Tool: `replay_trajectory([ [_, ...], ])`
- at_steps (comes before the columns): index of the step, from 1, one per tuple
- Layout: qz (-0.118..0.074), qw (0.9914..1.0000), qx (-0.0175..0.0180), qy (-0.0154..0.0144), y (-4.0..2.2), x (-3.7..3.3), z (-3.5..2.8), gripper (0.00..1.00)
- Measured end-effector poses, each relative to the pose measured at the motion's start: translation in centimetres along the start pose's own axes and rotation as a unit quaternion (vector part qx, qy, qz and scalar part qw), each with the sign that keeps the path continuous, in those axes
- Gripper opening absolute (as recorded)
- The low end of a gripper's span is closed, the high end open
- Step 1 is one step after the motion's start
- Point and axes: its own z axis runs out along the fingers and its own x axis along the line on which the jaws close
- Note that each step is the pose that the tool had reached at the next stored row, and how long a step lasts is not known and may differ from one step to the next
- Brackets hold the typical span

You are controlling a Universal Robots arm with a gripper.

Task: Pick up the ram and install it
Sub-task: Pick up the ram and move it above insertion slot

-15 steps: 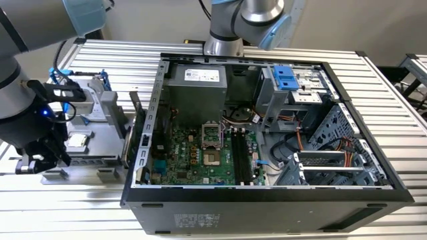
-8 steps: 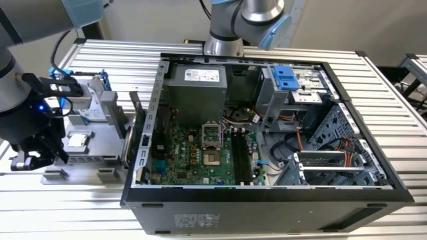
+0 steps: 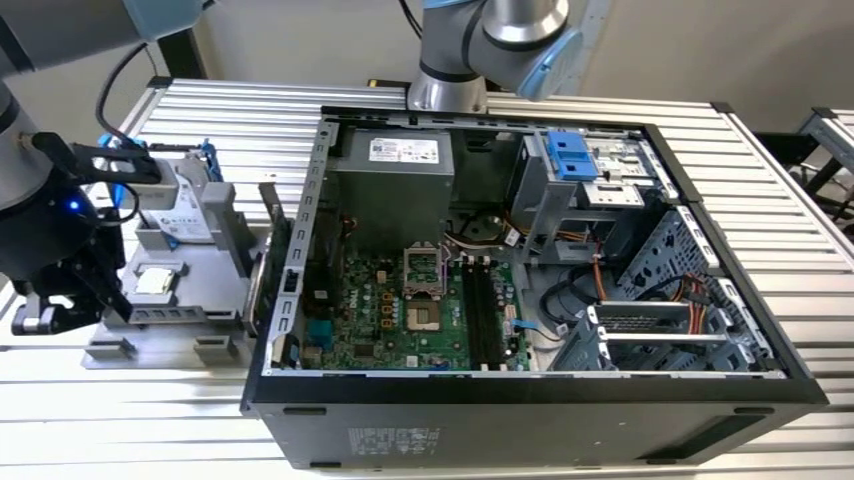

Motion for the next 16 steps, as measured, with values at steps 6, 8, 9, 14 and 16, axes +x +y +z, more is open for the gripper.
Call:
replay_trajectory([
  [6, 0.000, 1.00000, 0.0000, 0.0000, 0.01, -0.03, -1.06, 0.00],
  [8, 0.000, 1.00000, 0.0000, 0.0000, 0.02, -0.04, -1.40, 0.00],
  [9, 0.000, 1.00000, 0.0000, 0.0000, 0.02, -0.04, -1.56, 0.00],
  [14, 0.000, 1.00000, 0.0001, 0.0000, 0.05, -0.07, -2.48, 0.00],
  [16, 0.000, 1.00000, 0.0000, 0.0000, 0.07, -0.08, -2.89, 0.00],
])
